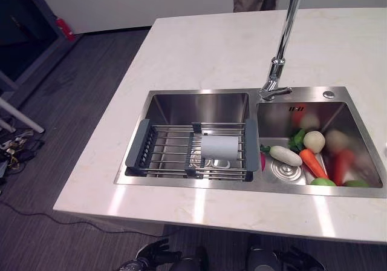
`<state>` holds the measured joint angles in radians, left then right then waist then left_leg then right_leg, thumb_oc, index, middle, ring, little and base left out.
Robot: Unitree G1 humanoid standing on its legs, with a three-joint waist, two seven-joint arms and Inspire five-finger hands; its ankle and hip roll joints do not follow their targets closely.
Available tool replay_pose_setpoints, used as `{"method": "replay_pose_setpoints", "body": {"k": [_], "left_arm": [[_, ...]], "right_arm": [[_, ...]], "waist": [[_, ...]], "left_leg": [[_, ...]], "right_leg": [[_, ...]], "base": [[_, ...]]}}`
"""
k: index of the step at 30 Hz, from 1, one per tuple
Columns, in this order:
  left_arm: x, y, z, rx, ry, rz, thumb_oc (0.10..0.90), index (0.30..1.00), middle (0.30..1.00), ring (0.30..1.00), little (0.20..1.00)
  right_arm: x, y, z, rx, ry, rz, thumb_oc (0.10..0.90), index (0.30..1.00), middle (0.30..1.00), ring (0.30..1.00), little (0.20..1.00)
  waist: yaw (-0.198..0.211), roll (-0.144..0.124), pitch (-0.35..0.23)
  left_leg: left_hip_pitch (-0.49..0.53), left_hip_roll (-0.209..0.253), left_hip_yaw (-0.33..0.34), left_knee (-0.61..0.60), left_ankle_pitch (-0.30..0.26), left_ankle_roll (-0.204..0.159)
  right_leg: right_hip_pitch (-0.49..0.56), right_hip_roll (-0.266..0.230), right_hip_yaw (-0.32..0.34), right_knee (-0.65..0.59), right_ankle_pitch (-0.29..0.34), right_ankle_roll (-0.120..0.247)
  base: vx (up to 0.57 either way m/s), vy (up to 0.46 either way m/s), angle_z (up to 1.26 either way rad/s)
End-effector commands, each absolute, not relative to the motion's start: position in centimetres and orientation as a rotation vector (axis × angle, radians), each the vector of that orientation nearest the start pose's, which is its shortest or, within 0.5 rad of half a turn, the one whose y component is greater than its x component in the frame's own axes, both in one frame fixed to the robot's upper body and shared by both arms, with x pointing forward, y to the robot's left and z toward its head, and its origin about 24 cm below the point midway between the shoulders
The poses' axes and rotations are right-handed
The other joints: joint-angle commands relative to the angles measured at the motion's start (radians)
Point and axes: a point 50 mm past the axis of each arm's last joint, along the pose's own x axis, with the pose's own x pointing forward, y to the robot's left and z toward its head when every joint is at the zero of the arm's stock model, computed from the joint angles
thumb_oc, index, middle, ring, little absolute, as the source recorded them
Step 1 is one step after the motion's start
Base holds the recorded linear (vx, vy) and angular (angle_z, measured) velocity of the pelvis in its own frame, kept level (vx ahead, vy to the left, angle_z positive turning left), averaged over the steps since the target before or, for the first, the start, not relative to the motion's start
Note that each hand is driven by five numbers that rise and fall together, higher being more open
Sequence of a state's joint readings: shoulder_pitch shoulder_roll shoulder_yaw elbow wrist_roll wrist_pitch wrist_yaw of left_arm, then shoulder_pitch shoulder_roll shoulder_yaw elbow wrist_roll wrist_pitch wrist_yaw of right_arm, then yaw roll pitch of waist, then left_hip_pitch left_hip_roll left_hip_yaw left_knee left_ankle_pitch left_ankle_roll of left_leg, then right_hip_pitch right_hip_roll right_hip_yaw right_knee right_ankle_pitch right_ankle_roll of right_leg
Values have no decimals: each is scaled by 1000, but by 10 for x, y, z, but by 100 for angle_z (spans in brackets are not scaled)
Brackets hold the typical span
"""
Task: Place the dishes in the dishwasher.
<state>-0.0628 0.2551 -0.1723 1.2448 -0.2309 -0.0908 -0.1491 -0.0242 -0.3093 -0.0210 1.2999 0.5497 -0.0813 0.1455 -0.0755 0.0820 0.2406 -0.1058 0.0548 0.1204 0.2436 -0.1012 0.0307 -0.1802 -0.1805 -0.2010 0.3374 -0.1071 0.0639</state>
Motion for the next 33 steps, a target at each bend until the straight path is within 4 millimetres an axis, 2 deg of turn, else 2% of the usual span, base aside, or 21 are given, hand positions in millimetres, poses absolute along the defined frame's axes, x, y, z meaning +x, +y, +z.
{"method": "replay_pose_setpoints", "body": {"k": [1,4,8,9,10,11,14,17,21,23,24,26,29,30,31,32,33], "left_arm": [[105,243,-154,64,1120,82,800,900,900,900,900],[110,246,-152,39,1100,125,800,900,900,900,900],[122,243,-148,-27,1018,165,800,900,900,900,900],[123,242,-147,-32,1013,168,800,900,900,900,900],[122,240,-147,-66,995,193,800,900,900,900,900],[122,241,-147,-84,986,211,800,900,900,900,900],[124,243,-146,-102,974,224,800,900,900,900,900],[120,251,-145,-166,956,336,800,900,900,900,900],[117,270,-139,-240,875,520,800,900,900,900,900],[115,291,-131,-245,802,633,800,900,900,900,900],[110,316,-120,-194,741,729,800,900,900,900,900],[106,337,-109,-153,700,800,800,900,900,900,900],[100,391,-72,-2,590,966,800,900,900,900,900],[99,401,-63,33,566,998,800,900,900,900,900],[98,419,-45,108,522,1057,800,900,900,900,900],[96,450,-8,259,445,1145,800,900,900,900,900],[96,452,-5,276,438,1152,800,900,900,900,900]], "right_arm": [[104,-269,-146,234,998,-336,800,900,900,900,900],[110,-267,-145,244,986,-327,800,900,900,900,900],[132,-277,-134,201,914,-326,800,900,900,900,900],[133,-278,-133,199,907,-330,800,900,900,900,900],[137,-285,-129,196,885,-357,800,900,900,900,900],[137,-289,-127,201,879,-380,800,900,900,900,900],[126,-294,-129,233,883,-445,800,900,900,900,900],[113,-295,-134,263,926,-495,800,900,900,900,900],[97,-295,-140,291,976,-527,800,900,900,900,900],[91,-296,-141,281,989,-537,800,900,900,900,900],[84,-302,-140,294,983,-572,800,900,900,900,900],[82,-306,-138,290,981,-583,800,900,900,900,900],[76,-315,-135,265,980,-595,800,900,900,900,900],[75,-316,-135,266,979,-601,800,900,900,900,900],[72,-318,-134,274,974,-616,800,900,900,900,900],[67,-319,-135,293,967,-642,800,900,900,900,900],[67,-318,-135,295,967,-642,800,900,900,900,900]], "waist": [[26,8,-15],[38,-2,-12],[52,6,26],[53,6,28],[62,4,30],[61,4,26],[38,10,22],[30,13,4],[35,18,-11],[42,21,-19],[51,23,-24],[52,24,-29],[54,25,-39],[57,25,-41],[61,25,-44],[70,27,-48],[70,26,-49]], "left_leg": [[-9,4,-82,56,-141,-12],[-29,-3,-86,56,-127,-13],[-99,28,-89,56,-59,-81],[-105,30,-91,56,-54,-86],[-108,28,-127,56,-49,-96],[-105,32,-123,56,-50,-98],[-94,63,-52,56,-47,-104],[-77,75,-33,56,-52,-108],[-64,77,-26,56,-63,-111],[-62,74,-24,56,-70,-113],[-56,66,-34,56,-79,-113],[-52,67,-30,56,-83,-114],[-49,67,-23,56,-91,-111],[-49,67,-23,56,-92,-110],[-50,66,-24,56,-95,-108],[-50,66,-25,56,-100,-103],[-50,66,-24,56,-100,-102]], "right_leg": [[151,71,-35,-37,-115,20],[146,61,-30,-37,-123,16],[122,53,-24,-37,-140,2],[122,53,-24,-37,-142,1],[116,46,-16,-37,-150,-1],[115,41,-24,-37,-150,-2],[133,32,-60,-37,-151,-1],[149,18,-75,-37,-149,2],[165,1,-98,-37,-149,9],[169,-12,-106,-37,-148,19],[159,-26,-107,-37,-140,32],[154,-34,-106,-37,-137,38],[143,-46,-102,-37,-135,48],[142,-47,-102,-37,-134,50],[140,-49,-102,-37,-133,54],[137,-53,-104,-37,-130,61],[137,-53,-103,-37,-130,62]], "base": [[-76,-172,-19],[-107,-178,-5],[-203,-131,13],[-184,-36,10],[-170,-11,1],[-165,-2,7],[-76,24,12],[10,106,50],[23,73,15],[22,41,-2],[27,32,-8],[24,25,-17],[19,9,-18],[17,-15,-14],[20,-32,-15],[16,-31,-13],[19,-31,-8]]}}
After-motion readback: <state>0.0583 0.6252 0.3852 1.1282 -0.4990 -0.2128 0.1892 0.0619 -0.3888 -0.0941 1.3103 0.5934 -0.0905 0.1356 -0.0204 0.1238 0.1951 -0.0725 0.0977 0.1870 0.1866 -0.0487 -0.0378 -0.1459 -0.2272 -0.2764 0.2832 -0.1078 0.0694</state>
